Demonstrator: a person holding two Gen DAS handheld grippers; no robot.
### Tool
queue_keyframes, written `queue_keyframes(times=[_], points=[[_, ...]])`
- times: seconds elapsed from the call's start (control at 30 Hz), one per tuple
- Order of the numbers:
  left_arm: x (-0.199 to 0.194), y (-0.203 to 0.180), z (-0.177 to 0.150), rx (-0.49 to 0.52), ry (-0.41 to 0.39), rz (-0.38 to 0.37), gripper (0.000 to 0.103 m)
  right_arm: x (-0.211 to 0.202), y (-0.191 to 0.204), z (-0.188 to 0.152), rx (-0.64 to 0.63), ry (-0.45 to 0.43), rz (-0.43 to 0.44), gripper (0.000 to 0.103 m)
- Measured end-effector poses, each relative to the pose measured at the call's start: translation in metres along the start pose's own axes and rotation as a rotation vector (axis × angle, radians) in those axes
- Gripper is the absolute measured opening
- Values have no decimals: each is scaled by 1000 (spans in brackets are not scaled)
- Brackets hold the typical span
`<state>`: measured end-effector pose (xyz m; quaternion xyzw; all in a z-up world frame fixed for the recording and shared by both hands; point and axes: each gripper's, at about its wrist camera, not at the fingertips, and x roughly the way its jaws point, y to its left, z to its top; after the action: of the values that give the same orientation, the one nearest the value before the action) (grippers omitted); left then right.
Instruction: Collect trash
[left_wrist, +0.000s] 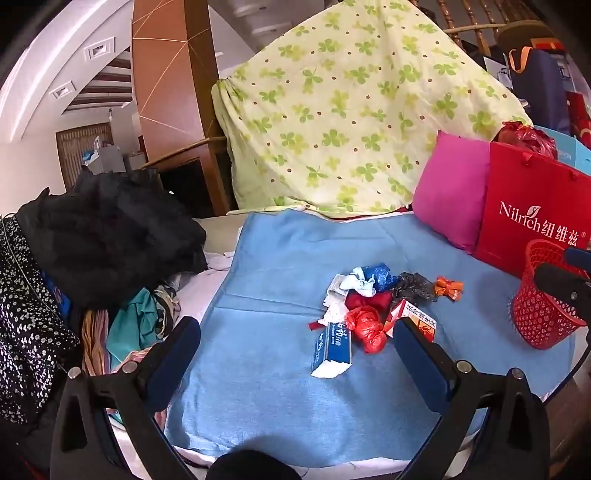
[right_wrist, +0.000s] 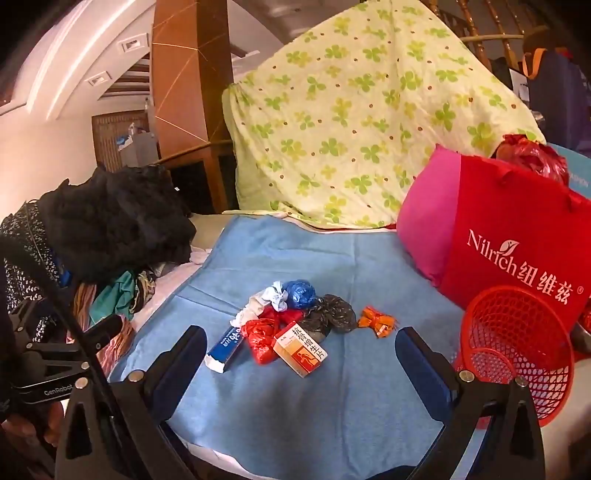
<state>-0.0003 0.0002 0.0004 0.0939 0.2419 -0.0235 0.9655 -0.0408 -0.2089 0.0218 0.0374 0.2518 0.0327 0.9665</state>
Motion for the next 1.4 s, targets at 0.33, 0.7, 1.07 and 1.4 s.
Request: queue_keyframes(times=[0.33, 0.7, 1.07, 1.4], points=[[1, 11, -4, 10, 4, 2, 103, 0, 7, -3, 2, 10, 13, 103], [4, -2, -8, 14, 31, -4, 103, 0, 10, -6, 13, 12, 20, 103], [7, -3, -10, 8, 33, -14, 103, 1, 10, -7, 21, 16, 19, 103], [9, -6, -15, -19, -6, -25, 103, 3, 9, -9, 32, 22, 14, 103]])
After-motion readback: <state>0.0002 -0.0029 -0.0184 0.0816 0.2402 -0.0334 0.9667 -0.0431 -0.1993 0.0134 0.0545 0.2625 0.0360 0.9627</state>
